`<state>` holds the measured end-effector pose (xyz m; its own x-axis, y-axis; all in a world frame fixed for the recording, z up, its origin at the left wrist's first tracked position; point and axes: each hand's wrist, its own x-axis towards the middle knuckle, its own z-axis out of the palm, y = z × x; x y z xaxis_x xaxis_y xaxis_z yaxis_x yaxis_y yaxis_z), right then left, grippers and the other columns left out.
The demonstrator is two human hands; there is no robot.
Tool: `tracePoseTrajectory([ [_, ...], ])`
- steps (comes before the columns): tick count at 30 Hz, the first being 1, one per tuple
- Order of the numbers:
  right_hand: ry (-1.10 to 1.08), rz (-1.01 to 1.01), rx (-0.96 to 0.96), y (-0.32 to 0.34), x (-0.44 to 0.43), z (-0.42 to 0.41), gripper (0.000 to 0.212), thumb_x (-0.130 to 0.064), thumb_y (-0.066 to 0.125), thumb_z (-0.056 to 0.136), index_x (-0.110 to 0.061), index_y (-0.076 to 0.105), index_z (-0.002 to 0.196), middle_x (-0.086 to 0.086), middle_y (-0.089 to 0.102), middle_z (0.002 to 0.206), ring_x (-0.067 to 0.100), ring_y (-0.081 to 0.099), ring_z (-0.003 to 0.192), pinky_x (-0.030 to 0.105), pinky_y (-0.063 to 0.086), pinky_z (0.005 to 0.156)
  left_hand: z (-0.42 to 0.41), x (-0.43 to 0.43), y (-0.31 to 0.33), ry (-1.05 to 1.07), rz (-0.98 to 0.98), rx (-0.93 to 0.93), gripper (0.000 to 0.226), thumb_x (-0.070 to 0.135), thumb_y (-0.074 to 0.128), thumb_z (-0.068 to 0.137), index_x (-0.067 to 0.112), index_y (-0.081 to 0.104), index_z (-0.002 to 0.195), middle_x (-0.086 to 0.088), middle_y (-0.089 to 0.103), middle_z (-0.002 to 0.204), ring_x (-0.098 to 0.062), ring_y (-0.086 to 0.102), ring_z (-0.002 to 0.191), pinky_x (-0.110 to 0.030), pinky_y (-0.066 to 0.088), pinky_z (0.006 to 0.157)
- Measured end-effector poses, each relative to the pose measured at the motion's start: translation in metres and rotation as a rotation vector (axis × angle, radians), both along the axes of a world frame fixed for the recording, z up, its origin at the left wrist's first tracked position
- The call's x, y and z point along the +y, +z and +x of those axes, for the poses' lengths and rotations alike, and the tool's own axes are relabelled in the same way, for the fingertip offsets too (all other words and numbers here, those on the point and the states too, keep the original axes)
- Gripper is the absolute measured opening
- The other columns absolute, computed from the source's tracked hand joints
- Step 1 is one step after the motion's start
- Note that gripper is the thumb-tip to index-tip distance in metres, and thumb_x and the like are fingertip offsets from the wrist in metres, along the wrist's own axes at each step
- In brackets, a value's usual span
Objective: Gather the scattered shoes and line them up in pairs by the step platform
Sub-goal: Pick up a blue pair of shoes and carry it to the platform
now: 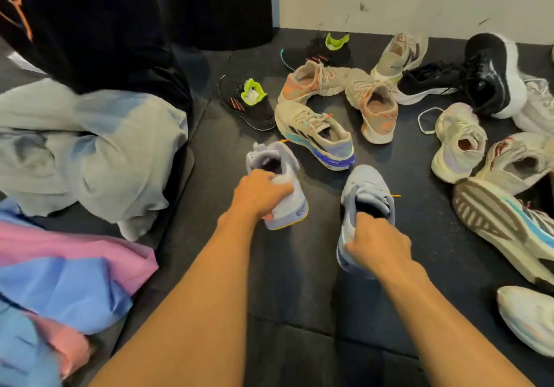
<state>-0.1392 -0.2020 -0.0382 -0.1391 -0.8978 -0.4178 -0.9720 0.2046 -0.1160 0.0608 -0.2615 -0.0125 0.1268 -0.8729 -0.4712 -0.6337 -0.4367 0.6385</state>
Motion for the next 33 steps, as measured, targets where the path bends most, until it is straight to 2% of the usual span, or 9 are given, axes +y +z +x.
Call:
tracePoseTrajectory([
  [2,0.036,-0.021,-0.059,0.032,-0.01,0.006,0.038,-0.032,0.053,0.086,-0.017,0.055,0.121,0.005,0.06,0.117,0.03,0.055,0.11,0.037,0.039,0.075,-0.022,0.003,0.026,-0.253,-0.065,-0.224,0.028,0.043,0.059,0.078,0.026,0.049,0.059,-0.005,0.056,0.081,-0.03,0.052,0.077,-0.03,0.038,0.064],
  [4,0.104,0.0,-0.089,0.07,-0.015,0.005,0.043,-0.041,0.06,0.082,-0.017,0.053,0.116,0.005,0.057,0.12,0.031,0.053,0.113,0.037,0.039,0.077,-0.039,0.011,0.06,-0.353,-0.076,-0.22,0.028,0.05,0.054,0.075,0.03,0.049,0.056,-0.002,0.055,0.079,-0.028,0.05,0.075,-0.03,0.037,0.064],
  [9,0.248,0.271,-0.09,0.198,-0.001,-0.001,0.044,-0.059,0.068,0.066,-0.022,0.043,0.068,-0.005,0.05,0.069,0.016,0.049,0.056,0.027,0.035,0.052,-0.041,0.031,0.182,-0.543,0.079,-0.176,0.01,0.041,0.065,0.07,0.034,0.064,0.077,0.008,0.054,0.06,-0.006,0.053,0.036,-0.019,0.04,0.042],
  [13,0.319,0.364,-0.125,0.336,0.019,0.0,0.042,-0.059,0.069,0.07,-0.024,0.047,0.063,-0.002,0.048,0.067,0.021,0.051,0.054,0.03,0.04,0.049,-0.028,0.059,0.305,-0.589,0.205,-0.198,0.011,0.043,0.063,0.072,0.035,0.058,0.076,0.009,0.052,0.048,-0.011,0.055,0.032,-0.019,0.043,0.041],
  [16,0.401,0.287,-0.088,0.478,0.035,0.005,0.045,-0.054,0.063,0.078,-0.021,0.043,0.055,-0.001,0.041,0.061,0.028,0.047,0.064,0.029,0.035,0.055,-0.016,0.083,0.434,-0.542,0.265,-0.153,0.016,0.04,0.065,0.074,0.03,0.055,0.065,0.005,0.052,0.033,-0.016,0.056,0.03,-0.021,0.044,0.037],
  [18,0.423,0.201,-0.106,0.567,0.044,0.006,0.044,-0.051,0.064,0.077,-0.02,0.041,0.055,0.0,0.04,0.059,0.028,0.046,0.064,0.029,0.033,0.055,-0.016,0.097,0.517,-0.542,0.272,-0.133,0.014,0.035,0.067,0.076,0.024,0.063,0.083,0.001,0.048,0.031,-0.018,0.052,0.027,-0.023,0.045,0.036],
  [21,0.47,0.085,-0.115,0.674,0.056,0.007,0.045,-0.053,0.062,0.078,-0.019,0.042,0.054,-0.001,0.041,0.059,0.02,0.044,0.056,0.029,0.037,0.056,-0.025,0.119,0.623,-0.506,0.242,-0.133,0.038,0.035,0.069,0.073,0.01,0.063,0.101,-0.013,0.05,0.055,-0.023,0.052,0.033,-0.028,0.048,0.038],
  [25,0.558,-0.102,-0.076,0.786,0.072,0.01,0.05,-0.064,0.061,0.069,-0.018,0.044,0.057,0.001,0.043,0.064,0.028,0.049,0.067,0.035,0.044,0.066,-0.036,0.148,0.741,-0.387,0.163,-0.147,0.032,0.033,0.07,0.077,0.007,0.054,0.066,-0.008,0.046,0.049,-0.019,0.046,0.035,-0.029,0.049,0.04],
  [33,0.937,-0.32,-0.158,0.942,0.158,0.01,0.053,-0.055,0.065,0.077,-0.01,0.048,0.054,0.007,0.046,0.057,0.021,0.042,0.052,0.029,0.028,0.048,-0.043,0.28,0.901,-0.062,-0.253,-0.268,0.025,0.045,0.073,0.067,0.026,0.066,0.053,-0.003,0.06,0.049,-0.013,0.059,0.036,-0.025,0.05,0.041],
])
